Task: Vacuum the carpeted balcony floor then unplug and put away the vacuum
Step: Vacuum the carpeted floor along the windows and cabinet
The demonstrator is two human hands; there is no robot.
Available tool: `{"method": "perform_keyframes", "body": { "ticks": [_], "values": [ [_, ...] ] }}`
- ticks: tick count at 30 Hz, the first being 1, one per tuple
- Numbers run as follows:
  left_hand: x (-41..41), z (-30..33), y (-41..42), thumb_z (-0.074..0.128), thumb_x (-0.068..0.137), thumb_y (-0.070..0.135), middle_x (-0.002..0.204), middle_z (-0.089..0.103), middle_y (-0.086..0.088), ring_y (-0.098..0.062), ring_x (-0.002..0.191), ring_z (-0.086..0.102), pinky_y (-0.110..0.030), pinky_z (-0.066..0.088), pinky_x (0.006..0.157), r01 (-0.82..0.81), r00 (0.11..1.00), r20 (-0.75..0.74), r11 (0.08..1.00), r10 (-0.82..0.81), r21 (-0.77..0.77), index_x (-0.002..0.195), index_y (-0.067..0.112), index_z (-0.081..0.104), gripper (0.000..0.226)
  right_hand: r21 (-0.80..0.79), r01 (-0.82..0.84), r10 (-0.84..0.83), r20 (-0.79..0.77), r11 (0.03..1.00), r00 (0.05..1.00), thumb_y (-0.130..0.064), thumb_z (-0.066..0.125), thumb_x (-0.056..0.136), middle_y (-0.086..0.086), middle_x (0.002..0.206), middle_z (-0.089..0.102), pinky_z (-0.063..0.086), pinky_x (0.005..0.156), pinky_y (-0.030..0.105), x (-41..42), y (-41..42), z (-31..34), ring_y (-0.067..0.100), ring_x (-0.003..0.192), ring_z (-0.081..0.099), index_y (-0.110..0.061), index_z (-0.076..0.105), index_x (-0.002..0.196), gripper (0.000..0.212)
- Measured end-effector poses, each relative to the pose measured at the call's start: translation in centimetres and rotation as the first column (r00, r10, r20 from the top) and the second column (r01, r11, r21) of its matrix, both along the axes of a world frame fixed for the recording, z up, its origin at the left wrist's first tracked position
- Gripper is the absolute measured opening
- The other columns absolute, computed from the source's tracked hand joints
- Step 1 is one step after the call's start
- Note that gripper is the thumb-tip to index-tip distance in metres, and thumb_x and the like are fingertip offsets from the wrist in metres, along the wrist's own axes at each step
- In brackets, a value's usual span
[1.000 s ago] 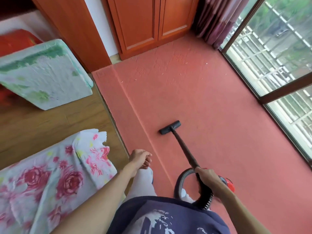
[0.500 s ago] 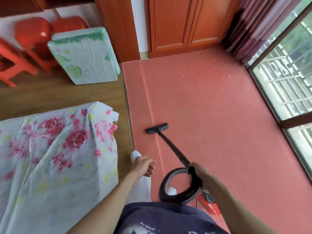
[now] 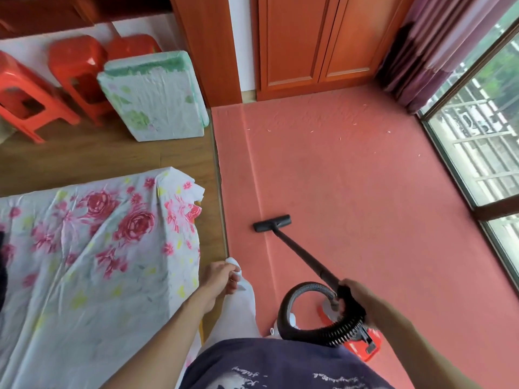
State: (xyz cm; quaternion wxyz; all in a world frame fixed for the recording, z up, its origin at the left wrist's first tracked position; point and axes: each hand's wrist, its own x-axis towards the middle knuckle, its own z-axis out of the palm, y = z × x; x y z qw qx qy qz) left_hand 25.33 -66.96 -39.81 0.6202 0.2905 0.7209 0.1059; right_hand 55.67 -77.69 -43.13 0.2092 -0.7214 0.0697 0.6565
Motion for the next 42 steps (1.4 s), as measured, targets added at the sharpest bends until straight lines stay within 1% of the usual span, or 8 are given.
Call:
{"method": "perform_keyframes", "body": {
  "ticks": [3,11,15,18,23,28,33,42],
  "values": [
    [1.6,-0.1,0.1,0.051,0.087,0.005,0.062,0.058,-0.01,-0.019,0.048,0.051,-0.027,0.045,0.052,0.008,0.999,0.04,1.0,-0.008,0.006,0.081,0.001,0.065,0.015,-0.034,0.054,-0.054,-0.001,0.998,0.999,-0.022,0.04,0.1,0.01,0.046,0.044,0.041,0.031,0.02,2.8,-1.1,1.1,0.017,0.027,0.042,0.005,0.049,0.077,0.036],
    [3.0,-0.1,-0.4,0.051,0.09,0.008,0.063,0.062,-0.007,-0.018,0.052,0.057,-0.029,0.051,0.055,0.042,0.999,0.02,0.999,-0.042,0.031,0.09,0.001,0.069,0.019,0.014,0.081,-0.082,0.006,0.997,0.997,-0.023,0.044,0.1,0.009,0.057,0.043,0.045,0.036,0.025,0.4,3.8,-1.8,0.019,0.03,0.043,-0.001,0.04,0.101,0.022],
    [1.9,1.0,-0.3,0.051,0.09,0.008,0.064,0.06,-0.009,-0.018,0.051,0.055,-0.028,0.047,0.053,-0.012,1.0,0.013,0.999,0.012,0.05,0.09,-0.001,0.068,0.02,0.071,-0.046,0.042,0.047,0.996,0.998,-0.019,0.048,0.096,0.011,0.057,0.044,0.043,0.037,0.026,-3.6,6.6,-2.4,0.02,0.036,0.044,0.0,0.048,0.091,0.02],
    [0.7,1.5,-0.1,0.053,0.091,0.01,0.067,0.063,-0.011,-0.021,0.057,0.056,-0.029,0.049,0.057,-0.042,0.999,-0.022,0.997,0.044,0.064,0.091,0.002,0.068,0.018,0.114,-0.176,0.161,0.131,0.978,0.978,-0.024,0.056,0.086,0.012,0.057,0.055,0.05,0.049,0.033,-6.1,8.0,-1.1,0.025,0.046,0.056,0.003,0.057,0.084,0.027],
    [-0.2,1.1,0.1,0.051,0.093,0.009,0.064,0.061,-0.01,-0.021,0.058,0.056,-0.031,0.05,0.061,-0.113,0.993,-0.038,0.992,0.115,0.056,0.089,0.003,0.068,0.019,0.056,-0.34,0.32,0.221,0.939,0.921,-0.028,0.06,0.079,0.017,0.064,0.062,0.05,0.054,0.034,-5.2,6.6,0.6,0.03,0.053,0.062,0.004,0.064,0.087,0.033],
    [0.4,0.9,1.5,0.052,0.093,0.009,0.068,0.061,-0.014,-0.023,0.062,0.055,-0.03,0.05,0.059,-0.112,0.993,-0.022,0.993,0.112,0.03,0.084,0.002,0.069,0.02,0.066,-0.225,0.217,0.108,0.972,0.97,-0.013,0.052,0.086,0.017,0.057,0.051,0.047,0.053,0.037,-5.4,7.5,-0.4,0.026,0.04,0.052,0.013,0.056,0.096,0.028],
    [0.2,-1.0,7.0,0.05,0.093,0.006,0.066,0.061,-0.013,-0.022,0.055,0.055,-0.031,0.049,0.056,-0.094,0.996,0.004,0.996,0.094,-0.003,0.09,-0.002,0.066,0.018,0.108,0.001,-0.014,0.118,0.994,0.993,-0.02,0.056,0.067,0.016,0.061,0.052,0.047,0.057,0.039,-8.9,12.1,-0.2,0.027,0.048,0.053,0.012,0.061,0.093,0.041],
    [3.9,-2.7,23.1,0.054,0.09,0.008,0.059,0.063,-0.009,-0.021,0.052,0.056,-0.029,0.048,0.055,0.159,0.985,0.057,0.987,-0.16,0.013,0.083,0.003,0.069,0.017,0.116,0.327,-0.343,0.164,0.938,0.925,-0.012,0.051,0.088,0.01,0.048,0.046,0.041,0.042,0.027,-5.5,18.7,2.2,0.021,0.037,0.044,0.005,0.057,0.078,0.021]
  ]
}}
